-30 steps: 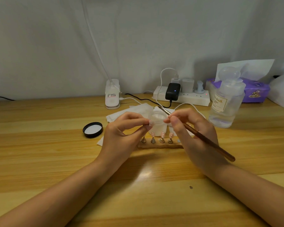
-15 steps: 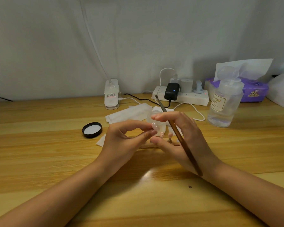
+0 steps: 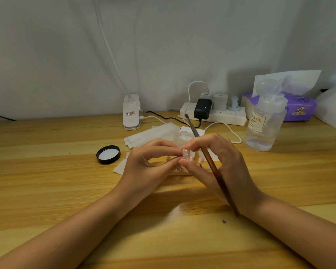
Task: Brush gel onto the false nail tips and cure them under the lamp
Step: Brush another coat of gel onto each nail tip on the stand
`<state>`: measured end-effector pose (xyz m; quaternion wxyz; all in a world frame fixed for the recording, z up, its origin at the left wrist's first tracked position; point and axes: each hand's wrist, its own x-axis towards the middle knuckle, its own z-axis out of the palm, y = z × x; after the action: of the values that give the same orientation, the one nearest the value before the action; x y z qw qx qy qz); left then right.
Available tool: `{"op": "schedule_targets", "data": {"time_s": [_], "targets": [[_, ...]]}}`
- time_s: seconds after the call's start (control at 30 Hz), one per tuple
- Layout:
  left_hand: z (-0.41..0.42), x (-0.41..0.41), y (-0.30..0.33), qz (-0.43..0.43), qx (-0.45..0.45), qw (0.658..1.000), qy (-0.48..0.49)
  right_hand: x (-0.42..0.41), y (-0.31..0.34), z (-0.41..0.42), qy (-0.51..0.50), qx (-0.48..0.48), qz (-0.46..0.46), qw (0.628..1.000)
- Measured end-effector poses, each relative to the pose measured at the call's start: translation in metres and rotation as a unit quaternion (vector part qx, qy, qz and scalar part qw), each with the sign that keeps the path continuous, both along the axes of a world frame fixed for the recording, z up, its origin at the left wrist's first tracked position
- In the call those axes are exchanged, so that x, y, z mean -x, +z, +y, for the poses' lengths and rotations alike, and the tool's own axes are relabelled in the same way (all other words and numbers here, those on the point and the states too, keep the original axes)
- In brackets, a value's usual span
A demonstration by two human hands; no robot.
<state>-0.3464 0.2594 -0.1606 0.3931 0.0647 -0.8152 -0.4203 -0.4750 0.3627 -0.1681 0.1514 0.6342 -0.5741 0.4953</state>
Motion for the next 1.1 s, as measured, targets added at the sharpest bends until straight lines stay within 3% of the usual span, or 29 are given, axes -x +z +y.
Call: {"op": "schedule_targets", "data": {"time_s": [0.37,0.57,0.73,0.83,1.1], "targets": [[0.000,0.003,-0.003,-0.018,0.017,0.997,0.069,0.002,0.020,0.007,-0.006,0.032,-0.057,0.998],[0.002,0.004,-0.005,-0.131,0.023,0.981,0.142,0.021,0.052,0.014,-0.051,0.084,-0.012,0.995],[0.001,0.007,-0.004,-0.224,0.024,0.960,0.163,0.032,0.046,0.023,-0.073,0.019,0.057,0.996],[0.000,0.005,-0.005,-0.254,0.010,0.954,0.156,0.039,0.032,0.034,-0.069,-0.023,0.048,0.996],[-0.002,0.002,-0.008,-0.228,0.009,0.967,0.113,0.040,0.007,0.040,-0.084,-0.081,-0.014,0.993]]}}
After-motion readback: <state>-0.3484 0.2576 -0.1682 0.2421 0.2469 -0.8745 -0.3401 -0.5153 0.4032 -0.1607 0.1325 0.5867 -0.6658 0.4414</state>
